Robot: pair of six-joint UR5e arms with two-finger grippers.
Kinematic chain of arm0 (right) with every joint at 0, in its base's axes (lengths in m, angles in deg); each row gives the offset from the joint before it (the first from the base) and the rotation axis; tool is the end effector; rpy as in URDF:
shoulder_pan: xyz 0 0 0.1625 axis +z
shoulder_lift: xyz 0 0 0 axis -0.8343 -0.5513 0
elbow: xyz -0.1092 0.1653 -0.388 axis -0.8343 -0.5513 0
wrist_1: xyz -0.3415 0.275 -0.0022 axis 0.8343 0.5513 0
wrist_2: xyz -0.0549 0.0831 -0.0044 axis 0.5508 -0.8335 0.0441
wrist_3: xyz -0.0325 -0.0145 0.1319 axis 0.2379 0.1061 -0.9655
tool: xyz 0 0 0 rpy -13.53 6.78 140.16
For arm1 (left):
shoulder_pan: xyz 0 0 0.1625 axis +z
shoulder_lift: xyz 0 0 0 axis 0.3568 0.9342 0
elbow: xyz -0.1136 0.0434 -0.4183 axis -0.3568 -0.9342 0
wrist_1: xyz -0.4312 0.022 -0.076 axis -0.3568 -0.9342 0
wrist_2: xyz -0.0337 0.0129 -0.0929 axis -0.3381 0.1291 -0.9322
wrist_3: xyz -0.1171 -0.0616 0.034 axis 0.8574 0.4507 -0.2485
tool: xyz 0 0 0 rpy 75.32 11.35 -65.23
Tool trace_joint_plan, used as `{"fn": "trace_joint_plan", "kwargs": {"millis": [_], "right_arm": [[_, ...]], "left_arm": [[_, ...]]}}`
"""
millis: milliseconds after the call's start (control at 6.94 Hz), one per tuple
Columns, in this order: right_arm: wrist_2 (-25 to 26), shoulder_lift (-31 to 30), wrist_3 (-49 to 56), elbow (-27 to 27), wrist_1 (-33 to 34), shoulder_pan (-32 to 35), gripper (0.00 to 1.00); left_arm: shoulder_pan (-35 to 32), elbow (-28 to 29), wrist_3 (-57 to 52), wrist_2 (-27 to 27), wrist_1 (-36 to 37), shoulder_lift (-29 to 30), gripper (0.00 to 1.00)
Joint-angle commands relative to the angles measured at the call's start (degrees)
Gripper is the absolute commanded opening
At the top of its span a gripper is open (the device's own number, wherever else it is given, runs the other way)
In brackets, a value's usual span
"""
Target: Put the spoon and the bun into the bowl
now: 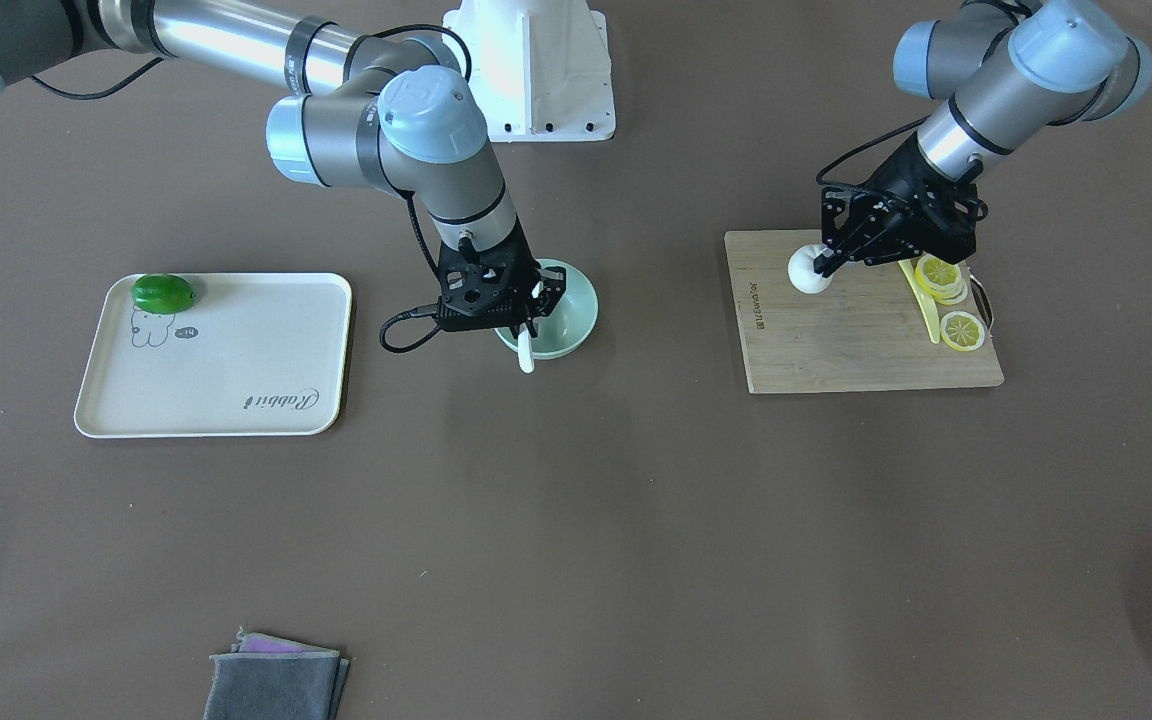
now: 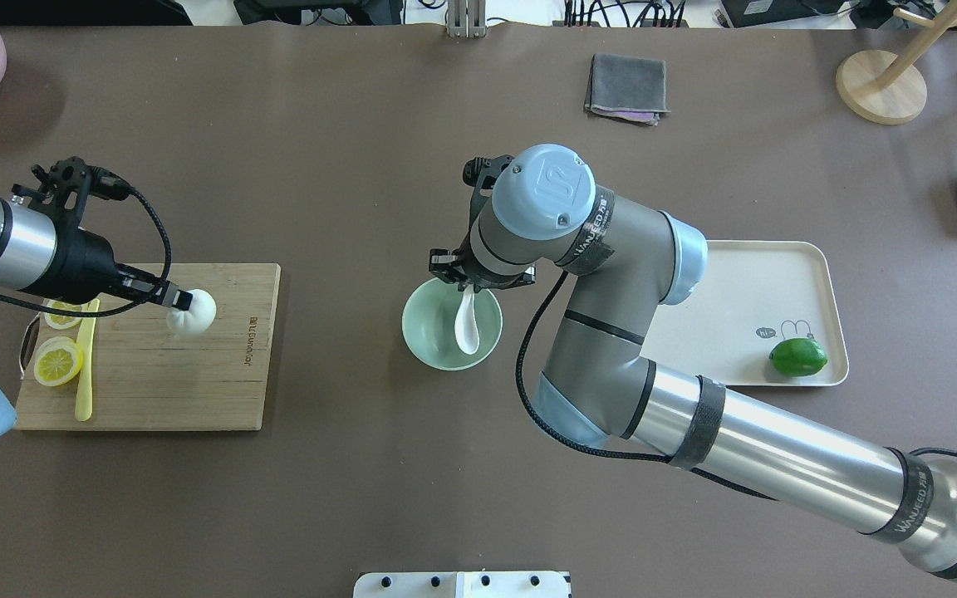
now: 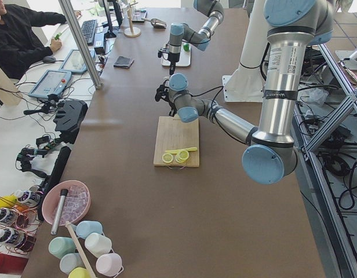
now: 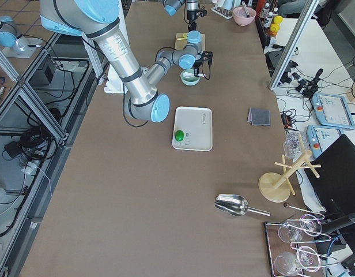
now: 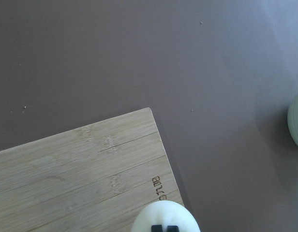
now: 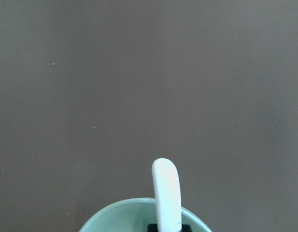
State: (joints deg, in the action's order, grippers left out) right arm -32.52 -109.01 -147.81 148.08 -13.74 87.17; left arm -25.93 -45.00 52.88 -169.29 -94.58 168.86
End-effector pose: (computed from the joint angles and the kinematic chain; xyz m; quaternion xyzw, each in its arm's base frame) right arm -0.6321 -0.4810 0.2033 0.0528 -0.4756 0.0484 0.8768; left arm 0.3496 -0.4503 0.4006 0.1363 0.5262 0.1123 0.8318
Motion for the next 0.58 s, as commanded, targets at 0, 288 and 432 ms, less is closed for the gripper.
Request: {"fn": "trace_joint_plan", "kwargs": {"millis": [0, 288, 432], "right_arm": [[0.1, 0.1, -0.7, -1.3, -2.5, -0.5, 1.00], [-0.6, 0.3, -1.3, -0.1, -2.4, 0.1, 1.00], [-2.6, 0.3, -1.2, 1.4, -1.7, 2.0, 1.00]], "left_arm": [[-0.1, 0.0, 0.2, 0.0, 0.1, 0.6, 0.00], [-0.1, 0.3, 0.3, 0.0, 4.2, 4.7, 0.00], [0.0, 0.6, 0.5, 0.0, 7.5, 8.6, 0.00]]}}
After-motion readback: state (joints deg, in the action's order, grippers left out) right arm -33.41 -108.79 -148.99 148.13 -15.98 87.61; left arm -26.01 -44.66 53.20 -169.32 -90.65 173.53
